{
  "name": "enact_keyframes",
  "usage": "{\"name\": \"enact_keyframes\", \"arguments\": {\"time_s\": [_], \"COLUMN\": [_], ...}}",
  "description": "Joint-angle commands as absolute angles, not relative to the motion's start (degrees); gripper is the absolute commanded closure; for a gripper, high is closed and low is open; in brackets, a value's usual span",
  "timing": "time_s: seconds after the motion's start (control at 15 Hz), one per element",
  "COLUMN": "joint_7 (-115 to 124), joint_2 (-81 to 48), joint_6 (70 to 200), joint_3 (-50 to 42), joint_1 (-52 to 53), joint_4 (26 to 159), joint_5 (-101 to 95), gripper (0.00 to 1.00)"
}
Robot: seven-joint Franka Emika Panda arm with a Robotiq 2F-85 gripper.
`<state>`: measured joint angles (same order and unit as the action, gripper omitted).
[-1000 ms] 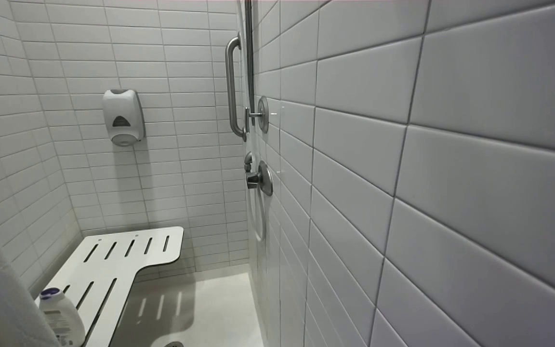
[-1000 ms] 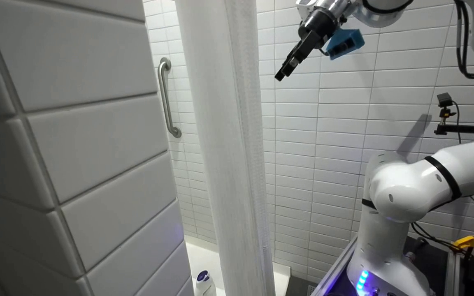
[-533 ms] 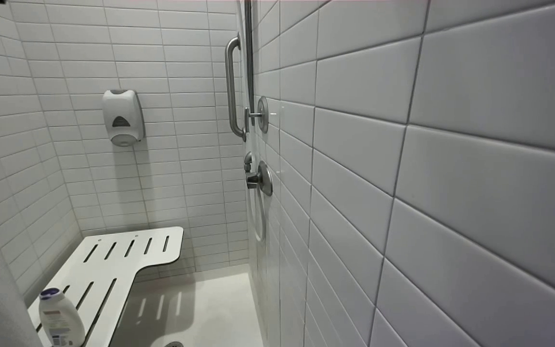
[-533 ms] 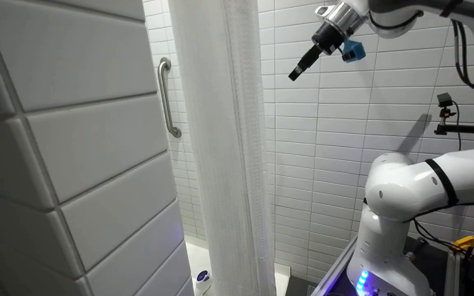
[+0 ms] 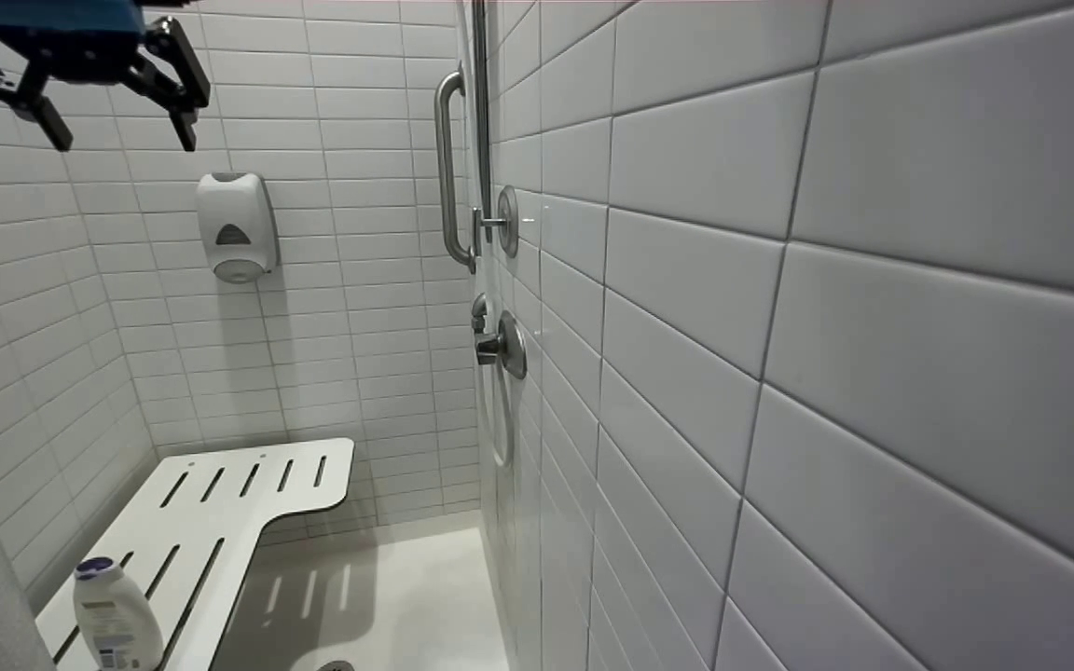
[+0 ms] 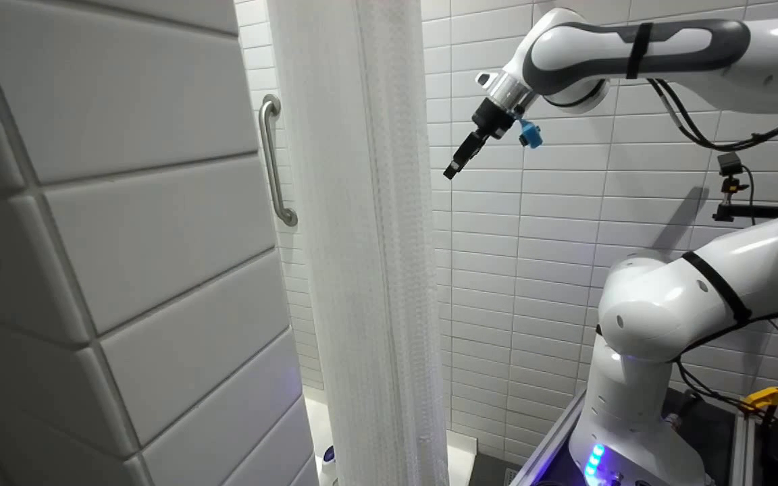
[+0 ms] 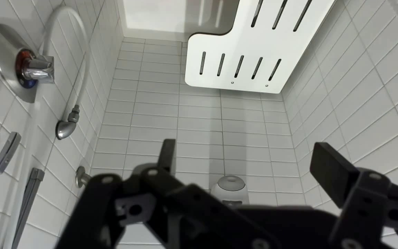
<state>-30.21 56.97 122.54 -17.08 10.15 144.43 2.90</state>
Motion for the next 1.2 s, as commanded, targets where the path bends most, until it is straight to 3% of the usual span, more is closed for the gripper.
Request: {"name": "enact_keyframes", "arguments": {"time_s": [0.0, 0.53, 1.13], "joint_7": [-30.5, -30.5, -29.7], "joint_2": [56.3, 56.6, 51.0], "joint_6": [122.6, 122.6, 139.5], "joint_3": [-16.8, -16.8, -13.5], "joint_1": [9.8, 9.8, 10.1], "joint_4": [144.2, 143.9, 147.9], "joint_5": [3.3, 3.3, 1.9], "gripper": [0.0, 0.0, 0.0]}}
